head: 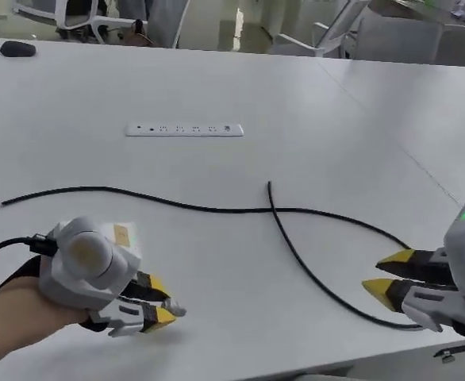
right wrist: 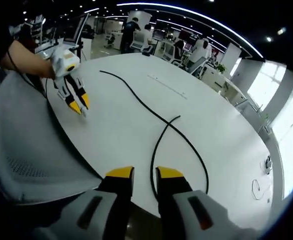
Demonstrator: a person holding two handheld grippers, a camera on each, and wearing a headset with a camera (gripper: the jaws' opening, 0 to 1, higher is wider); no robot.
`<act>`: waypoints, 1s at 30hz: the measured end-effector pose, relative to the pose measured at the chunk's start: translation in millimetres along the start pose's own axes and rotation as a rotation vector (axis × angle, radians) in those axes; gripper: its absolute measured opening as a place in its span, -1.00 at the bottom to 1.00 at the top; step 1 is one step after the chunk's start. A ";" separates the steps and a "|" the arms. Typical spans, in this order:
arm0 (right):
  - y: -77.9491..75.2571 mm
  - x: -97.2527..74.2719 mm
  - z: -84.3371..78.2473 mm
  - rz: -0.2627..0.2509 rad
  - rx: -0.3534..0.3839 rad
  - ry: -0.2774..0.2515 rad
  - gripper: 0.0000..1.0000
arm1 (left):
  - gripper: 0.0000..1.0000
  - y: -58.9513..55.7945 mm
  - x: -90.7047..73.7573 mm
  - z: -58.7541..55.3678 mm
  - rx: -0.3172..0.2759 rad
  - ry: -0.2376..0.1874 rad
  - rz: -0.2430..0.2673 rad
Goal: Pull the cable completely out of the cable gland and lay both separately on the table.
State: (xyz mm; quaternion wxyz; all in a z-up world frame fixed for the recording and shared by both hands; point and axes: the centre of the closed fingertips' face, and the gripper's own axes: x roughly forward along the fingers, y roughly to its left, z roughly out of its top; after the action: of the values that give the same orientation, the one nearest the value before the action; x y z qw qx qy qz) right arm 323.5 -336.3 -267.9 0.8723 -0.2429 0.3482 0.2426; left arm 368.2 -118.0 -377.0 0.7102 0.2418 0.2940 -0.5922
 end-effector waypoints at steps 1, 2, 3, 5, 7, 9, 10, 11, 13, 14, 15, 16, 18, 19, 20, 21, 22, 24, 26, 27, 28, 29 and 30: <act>0.7 0.1 -0.2 0.005 -0.005 0.004 -0.65 | -0.64 0.4 0.4 -4.5 -0.001 0.016 -0.001; 1.7 0.2 0.9 0.007 -0.010 0.006 -0.65 | -0.64 2.5 0.5 -9.8 0.005 0.032 0.009; 2.2 0.0 2.0 0.008 -0.011 0.006 -0.65 | -0.64 4.0 0.5 -12.0 0.010 0.034 0.016; 3.8 -0.1 7.1 0.010 -0.011 0.000 -0.65 | -0.64 5.2 0.6 -18.9 -0.007 0.049 0.016; 4.8 -0.2 11.2 0.009 -0.012 -0.006 -0.66 | -0.64 5.5 0.4 -22.8 -0.020 0.056 0.018; 5.8 -1.0 16.1 0.007 -0.015 -0.014 -0.66 | -0.64 4.7 1.3 -27.5 -0.017 0.065 0.018; 6.6 -1.2 18.6 0.008 -0.016 -0.020 -0.66 | -0.64 4.7 0.9 -27.8 -0.010 0.066 0.019; 7.9 -1.8 20.6 0.006 -0.016 -0.023 -0.66 | -0.64 5.2 0.7 -27.3 -0.012 0.066 0.021; 9.4 -3.0 22.7 0.001 -0.015 -0.025 -0.67 | -0.64 6.7 0.4 -27.9 -0.002 0.068 0.029; 10.0 -3.4 23.4 0.000 -0.013 -0.026 -0.67 | -0.64 6.9 -0.1 -27.8 0.000 0.066 0.031; 11.3 -4.7 24.6 -0.003 -0.012 -0.030 -0.67 | -0.64 8.3 -0.7 -28.7 -0.005 0.063 0.035; 11.6 -5.1 25.2 -0.006 -0.011 -0.034 -0.68 | -0.64 9.2 -1.0 -30.8 -0.010 0.065 0.036; 13.7 -5.3 24.3 -0.006 -0.010 -0.032 -0.67 | -0.63 10.7 -2.3 -36.9 -0.019 0.077 0.040; 13.1 -5.2 23.5 -0.006 -0.009 -0.031 -0.67 | -0.63 10.9 -3.4 -39.3 -0.023 0.082 0.039; 13.4 -5.2 21.8 -0.006 -0.007 -0.027 -0.66 | -0.62 11.1 -4.9 -41.4 -0.033 0.084 0.038; 14.5 -5.6 20.5 -0.004 -0.003 -0.023 -0.66 | -0.56 11.8 -6.2 -41.2 -0.043 0.080 0.039; 14.6 -5.9 20.0 -0.004 0.000 -0.022 -0.66 | -0.46 13.2 -8.3 -39.0 -0.058 0.071 0.039; 14.7 -6.7 19.5 -0.003 0.007 -0.021 -0.65 | -0.23 14.3 -12.9 -32.5 -0.076 0.056 0.034; 13.0 -6.3 18.5 0.001 0.011 -0.018 -0.64 | -0.17 17.5 -21.4 -21.5 -0.078 0.039 0.036; 12.7 -6.1 18.5 0.002 0.012 -0.018 -0.63 | -0.16 18.1 -23.3 -19.3 -0.081 0.036 0.035; 12.1 -4.3 19.4 0.011 0.012 -0.017 -0.62 | -0.14 19.2 -32.0 -7.9 -0.106 0.017 0.031; 11.9 -3.5 19.5 0.015 0.011 -0.016 -0.61 | -0.10 19.4 -34.5 -4.9 -0.108 0.009 0.032; 12.0 -0.9 20.2 0.027 0.012 -0.015 -0.60 | -0.07 20.1 -44.3 2.0 -0.097 -0.004 0.038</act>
State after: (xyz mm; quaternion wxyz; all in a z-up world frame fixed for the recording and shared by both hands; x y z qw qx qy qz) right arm 325.7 -315.5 -257.4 0.8729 -0.2313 0.3465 0.2540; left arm 382.7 -84.8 -344.5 0.7327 0.2113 0.3163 -0.5643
